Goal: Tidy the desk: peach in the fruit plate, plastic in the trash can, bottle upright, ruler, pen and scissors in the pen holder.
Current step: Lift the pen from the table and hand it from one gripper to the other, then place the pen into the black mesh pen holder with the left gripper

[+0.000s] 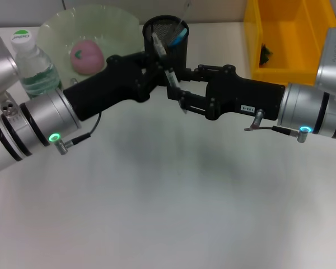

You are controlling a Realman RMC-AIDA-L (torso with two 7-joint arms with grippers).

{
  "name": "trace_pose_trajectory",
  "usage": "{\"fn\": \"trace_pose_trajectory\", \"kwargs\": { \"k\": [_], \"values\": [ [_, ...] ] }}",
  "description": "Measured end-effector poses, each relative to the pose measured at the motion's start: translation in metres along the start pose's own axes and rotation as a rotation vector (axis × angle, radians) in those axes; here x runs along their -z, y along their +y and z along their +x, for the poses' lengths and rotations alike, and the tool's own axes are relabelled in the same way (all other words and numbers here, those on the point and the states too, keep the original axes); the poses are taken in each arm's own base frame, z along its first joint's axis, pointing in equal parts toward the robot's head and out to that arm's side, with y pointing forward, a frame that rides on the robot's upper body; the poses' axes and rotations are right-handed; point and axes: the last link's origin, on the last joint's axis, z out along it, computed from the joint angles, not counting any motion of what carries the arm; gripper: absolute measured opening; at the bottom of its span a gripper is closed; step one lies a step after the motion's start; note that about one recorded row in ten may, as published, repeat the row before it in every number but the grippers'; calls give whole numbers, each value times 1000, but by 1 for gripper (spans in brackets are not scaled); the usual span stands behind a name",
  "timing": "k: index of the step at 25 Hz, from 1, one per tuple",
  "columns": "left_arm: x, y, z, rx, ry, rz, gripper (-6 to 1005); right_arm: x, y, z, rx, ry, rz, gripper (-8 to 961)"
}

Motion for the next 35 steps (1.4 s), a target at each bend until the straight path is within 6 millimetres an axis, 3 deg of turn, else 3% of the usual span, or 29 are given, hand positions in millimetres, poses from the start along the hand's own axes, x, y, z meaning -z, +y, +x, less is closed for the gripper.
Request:
{"fn": "trace_pose_trajectory", "kwargs": {
  "k": [4, 9, 14, 21, 23, 24, 35],
  "values": [
    [-2, -7, 7, -35, 43, 49, 171, 8, -2, 10, -21, 15, 40, 572],
    [-8, -14, 18, -99, 109, 94, 177, 22, -4, 27, -59, 45, 101, 595],
    [-27, -21, 29, -143, 142, 147, 183, 27, -2, 36, -81, 65, 115, 618],
    [-61, -29, 38, -201, 102, 244, 192, 28, 0, 42, -97, 83, 118, 702],
    [-67, -30, 39, -216, 91, 276, 194, 28, 0, 44, -101, 88, 120, 795],
    [-70, -32, 41, -225, 83, 294, 195, 29, 1, 45, -105, 90, 122, 795],
    [-75, -48, 38, -253, 9, 410, 209, 29, 1, 47, -108, 94, 125, 794]
  ]
}}
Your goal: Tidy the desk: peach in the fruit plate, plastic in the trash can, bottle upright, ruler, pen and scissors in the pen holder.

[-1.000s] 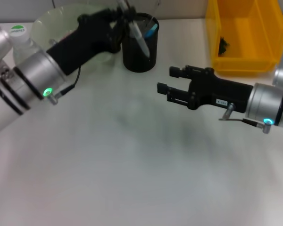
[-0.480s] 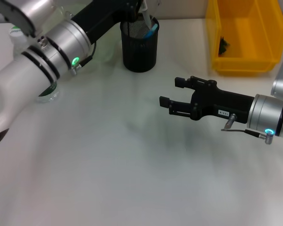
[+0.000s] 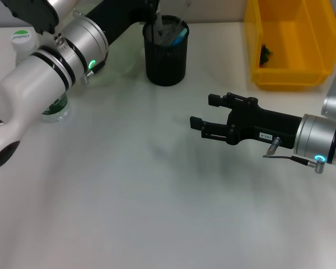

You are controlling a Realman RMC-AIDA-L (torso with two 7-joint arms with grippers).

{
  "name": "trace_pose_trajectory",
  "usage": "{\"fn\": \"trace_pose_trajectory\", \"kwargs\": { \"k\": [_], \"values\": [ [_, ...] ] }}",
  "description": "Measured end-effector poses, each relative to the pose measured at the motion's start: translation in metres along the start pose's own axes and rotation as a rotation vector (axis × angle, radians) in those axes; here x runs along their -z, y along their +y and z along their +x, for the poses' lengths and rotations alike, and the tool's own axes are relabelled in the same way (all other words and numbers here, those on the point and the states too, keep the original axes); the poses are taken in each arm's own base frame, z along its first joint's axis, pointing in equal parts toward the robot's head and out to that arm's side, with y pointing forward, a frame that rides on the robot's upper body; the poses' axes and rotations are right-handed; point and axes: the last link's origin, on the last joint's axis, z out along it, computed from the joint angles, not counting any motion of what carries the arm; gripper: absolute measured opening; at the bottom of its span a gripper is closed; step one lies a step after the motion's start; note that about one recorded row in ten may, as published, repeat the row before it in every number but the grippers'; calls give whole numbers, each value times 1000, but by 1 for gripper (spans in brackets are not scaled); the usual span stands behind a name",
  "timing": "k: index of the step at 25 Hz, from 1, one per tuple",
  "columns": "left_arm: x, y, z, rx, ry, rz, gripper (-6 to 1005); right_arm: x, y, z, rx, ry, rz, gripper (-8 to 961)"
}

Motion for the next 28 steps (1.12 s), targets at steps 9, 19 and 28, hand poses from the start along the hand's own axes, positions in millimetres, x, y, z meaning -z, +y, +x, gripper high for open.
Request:
{"fn": "trace_pose_trajectory", "kwargs": {
  "k": [9, 19, 28],
  "values": [
    [1, 0, -7, -12, -34, 4, 220, 1, -2, -1, 18, -6, 11, 793],
    [3, 5, -7, -6, -26, -16, 430, 5, -5, -1, 9, -18, 34, 793],
    [38, 26, -7, 150, 7, -260, 665, 37, -8, -12, -118, -121, -13, 792]
  ]
}}
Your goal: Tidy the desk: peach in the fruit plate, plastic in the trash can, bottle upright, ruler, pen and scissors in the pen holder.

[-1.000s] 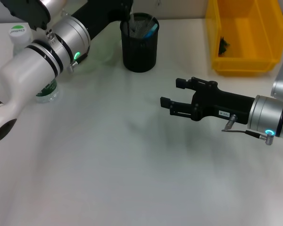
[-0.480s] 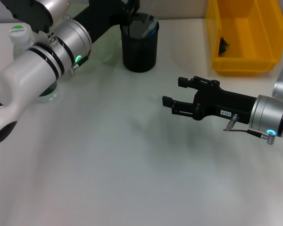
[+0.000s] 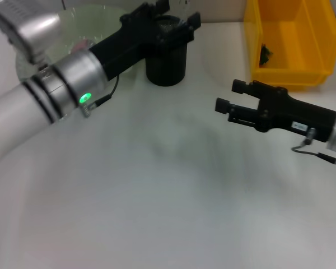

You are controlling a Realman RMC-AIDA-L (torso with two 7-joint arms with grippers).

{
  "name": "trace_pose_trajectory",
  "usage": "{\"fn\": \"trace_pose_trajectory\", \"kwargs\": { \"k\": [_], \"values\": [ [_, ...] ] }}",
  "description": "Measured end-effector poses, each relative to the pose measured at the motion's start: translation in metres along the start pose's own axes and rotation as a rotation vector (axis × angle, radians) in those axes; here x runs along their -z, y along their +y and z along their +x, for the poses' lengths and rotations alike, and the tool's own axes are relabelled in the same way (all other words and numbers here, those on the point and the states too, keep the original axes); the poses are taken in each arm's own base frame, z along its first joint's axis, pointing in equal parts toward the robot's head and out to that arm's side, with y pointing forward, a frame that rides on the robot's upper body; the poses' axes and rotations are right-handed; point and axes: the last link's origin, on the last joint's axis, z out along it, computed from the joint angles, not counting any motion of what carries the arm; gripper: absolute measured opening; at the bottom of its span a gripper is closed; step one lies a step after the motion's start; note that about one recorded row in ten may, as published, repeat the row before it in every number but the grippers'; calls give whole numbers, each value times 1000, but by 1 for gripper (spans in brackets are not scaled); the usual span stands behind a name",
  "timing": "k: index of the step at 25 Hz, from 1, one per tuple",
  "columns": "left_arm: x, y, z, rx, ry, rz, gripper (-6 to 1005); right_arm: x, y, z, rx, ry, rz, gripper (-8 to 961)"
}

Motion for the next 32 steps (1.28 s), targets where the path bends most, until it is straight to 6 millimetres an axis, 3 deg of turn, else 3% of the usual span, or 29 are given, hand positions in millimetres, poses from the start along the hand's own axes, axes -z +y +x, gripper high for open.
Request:
{"fn": "trace_pose_trajectory", "kwargs": {
  "k": [6, 8, 11, 13, 14, 16, 23, 32],
  "values": [
    [56, 4, -2, 85, -16, -179, 807, 28, 11, 3, -10, 45, -126, 792],
    [78, 5, -5, 91, -70, -252, 806, 30, 13, 4, 4, 69, -145, 791],
    [93, 7, -8, 81, -129, -313, 805, 35, 18, 14, 49, 188, -214, 791],
    [93, 7, -8, 81, -129, -313, 805, 35, 19, 16, 57, 204, -226, 791],
    [116, 6, -17, 53, -244, -377, 804, 36, 20, 17, 65, 217, -238, 791],
    [128, 7, -25, 34, -313, -405, 804, 37, 21, 20, 88, 251, -261, 791],
    [143, 4, -40, 17, -413, -395, 802, 34, 22, 21, 118, 266, -272, 790],
    [142, 1, -40, -1, -432, -397, 802, 31, 22, 17, 134, 245, -276, 790]
  ]
}}
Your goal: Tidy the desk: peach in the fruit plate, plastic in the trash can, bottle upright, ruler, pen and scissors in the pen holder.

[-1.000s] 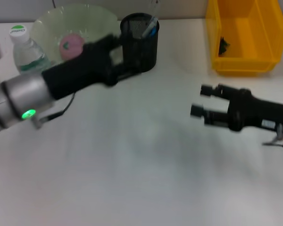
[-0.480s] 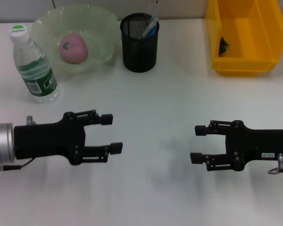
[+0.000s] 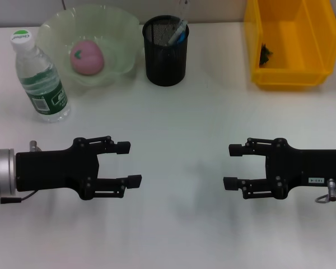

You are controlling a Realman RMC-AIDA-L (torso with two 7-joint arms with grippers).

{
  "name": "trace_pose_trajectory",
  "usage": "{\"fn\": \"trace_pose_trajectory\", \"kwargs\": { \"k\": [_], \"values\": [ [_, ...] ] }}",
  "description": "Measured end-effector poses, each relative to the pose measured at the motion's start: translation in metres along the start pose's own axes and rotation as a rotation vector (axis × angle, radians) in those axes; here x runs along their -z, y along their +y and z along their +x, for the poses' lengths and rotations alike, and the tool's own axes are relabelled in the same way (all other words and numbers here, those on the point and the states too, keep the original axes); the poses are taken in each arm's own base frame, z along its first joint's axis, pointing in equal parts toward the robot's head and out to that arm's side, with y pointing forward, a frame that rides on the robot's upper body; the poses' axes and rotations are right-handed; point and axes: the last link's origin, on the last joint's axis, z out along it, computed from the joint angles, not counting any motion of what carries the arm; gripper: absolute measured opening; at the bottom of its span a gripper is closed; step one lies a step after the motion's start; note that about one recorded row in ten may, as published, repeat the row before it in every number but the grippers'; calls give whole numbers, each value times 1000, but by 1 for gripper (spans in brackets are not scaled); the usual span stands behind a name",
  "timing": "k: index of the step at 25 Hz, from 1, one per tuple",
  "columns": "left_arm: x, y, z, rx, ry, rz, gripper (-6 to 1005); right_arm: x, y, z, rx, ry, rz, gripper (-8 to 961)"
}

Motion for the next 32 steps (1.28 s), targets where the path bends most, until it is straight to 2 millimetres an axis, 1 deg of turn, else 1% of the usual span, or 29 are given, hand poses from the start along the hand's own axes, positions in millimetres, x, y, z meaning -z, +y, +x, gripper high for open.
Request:
{"fn": "trace_pose_trajectory", "kwargs": {
  "k": [9, 32],
  "values": [
    [4, -2, 2, -11, -7, 0, 801, 1, -3, -4, 11, -12, 10, 789],
    [6, -1, 2, -6, 4, 0, 800, 0, -4, -6, 17, -9, 6, 790]
  ]
}}
